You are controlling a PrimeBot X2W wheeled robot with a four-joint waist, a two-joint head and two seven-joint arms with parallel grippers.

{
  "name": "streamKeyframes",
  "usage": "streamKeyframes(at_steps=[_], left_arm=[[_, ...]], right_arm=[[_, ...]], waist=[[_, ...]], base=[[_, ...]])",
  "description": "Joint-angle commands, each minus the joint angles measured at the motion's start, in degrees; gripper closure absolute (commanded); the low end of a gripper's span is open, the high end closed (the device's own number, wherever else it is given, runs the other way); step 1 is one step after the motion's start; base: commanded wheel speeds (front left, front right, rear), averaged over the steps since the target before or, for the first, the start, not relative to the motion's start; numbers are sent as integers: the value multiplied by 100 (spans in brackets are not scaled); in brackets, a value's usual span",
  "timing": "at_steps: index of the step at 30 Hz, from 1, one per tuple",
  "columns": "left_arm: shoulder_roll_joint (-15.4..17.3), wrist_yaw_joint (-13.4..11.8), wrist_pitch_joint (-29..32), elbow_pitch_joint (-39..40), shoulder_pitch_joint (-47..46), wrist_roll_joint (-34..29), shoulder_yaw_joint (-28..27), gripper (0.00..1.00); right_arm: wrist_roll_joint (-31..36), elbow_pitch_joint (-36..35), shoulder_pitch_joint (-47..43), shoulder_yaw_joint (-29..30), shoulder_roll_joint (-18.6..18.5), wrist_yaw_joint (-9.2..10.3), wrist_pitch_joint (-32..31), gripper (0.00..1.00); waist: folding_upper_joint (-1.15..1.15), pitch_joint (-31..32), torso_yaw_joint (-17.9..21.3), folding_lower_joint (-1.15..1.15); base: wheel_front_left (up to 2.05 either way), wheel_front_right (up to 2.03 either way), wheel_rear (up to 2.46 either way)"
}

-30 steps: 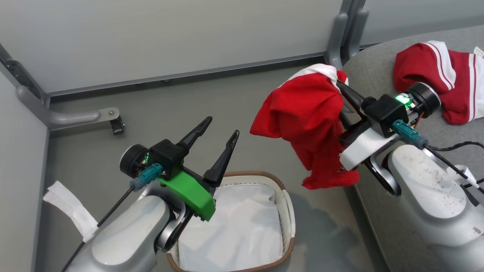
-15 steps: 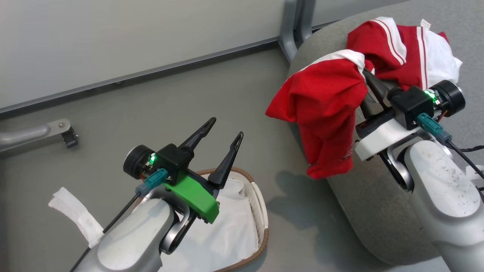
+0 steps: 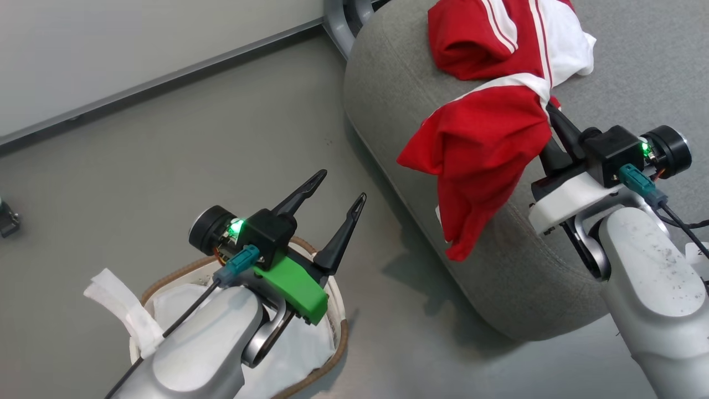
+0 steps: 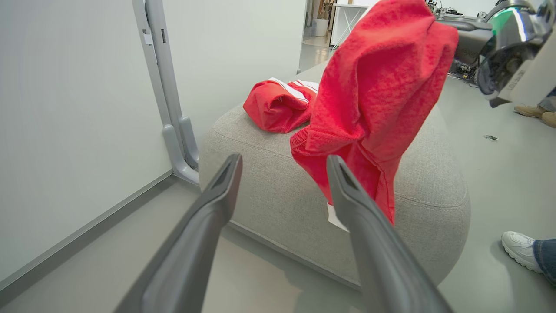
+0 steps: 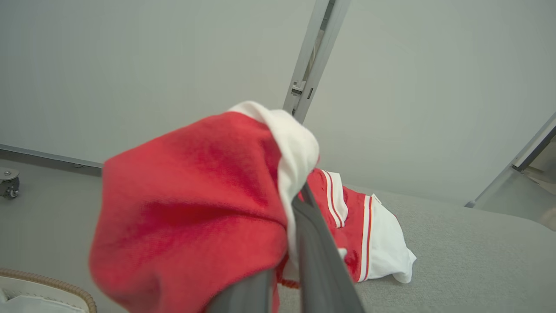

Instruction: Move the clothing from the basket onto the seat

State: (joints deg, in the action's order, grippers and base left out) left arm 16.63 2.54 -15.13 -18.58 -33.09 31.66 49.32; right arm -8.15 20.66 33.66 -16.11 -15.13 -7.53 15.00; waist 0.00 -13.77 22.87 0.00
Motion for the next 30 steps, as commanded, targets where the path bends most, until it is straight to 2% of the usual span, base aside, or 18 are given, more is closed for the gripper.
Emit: streamKeyframes(at_steps=[1,9,13,17,19,22,25,30], left_arm=[[-6,42,-1,-2,-80,-34,-15,0],[-108,82,-1,-22,-45,-166,-11,0],[-136,71,-2,9,-66,-242,-7,0],[-153,36,-2,124,-111,-310,-56,0],[-122,27,-2,222,-161,-417,-53,0],[-116,17,-2,297,-225,-526,-30,0],[-144,16,-1,375,-309,-625,22,0],[-165,31,19,494,-481,-760,114,0]], right_arm=[[-16,98,95,13,-6,8,28,100],[-74,559,666,40,-187,8,28,100],[-110,744,1176,95,-481,8,28,100],[-215,1052,1856,184,-891,8,27,100],[-218,1279,2521,323,-1357,8,-82,100],[-206,1458,3050,410,-1725,8,-228,100],[-85,1601,3590,508,-2264,8,-426,100],[132,1902,4089,800,-2798,8,-714,100]], waist=[[0,-183,106,0],[0,-438,-198,0],[0,-576,-415,0],[0,-778,-651,0],[0,-1014,-842,0],[0,-1241,-1036,0],[0,-1512,-1246,0],[0,-1946,-1541,0]], base=[[0,0,0],[0,0,0],[0,0,0],[0,0,0],[0,0,0],[0,0,0],[0,0,0],[0,0,0]])
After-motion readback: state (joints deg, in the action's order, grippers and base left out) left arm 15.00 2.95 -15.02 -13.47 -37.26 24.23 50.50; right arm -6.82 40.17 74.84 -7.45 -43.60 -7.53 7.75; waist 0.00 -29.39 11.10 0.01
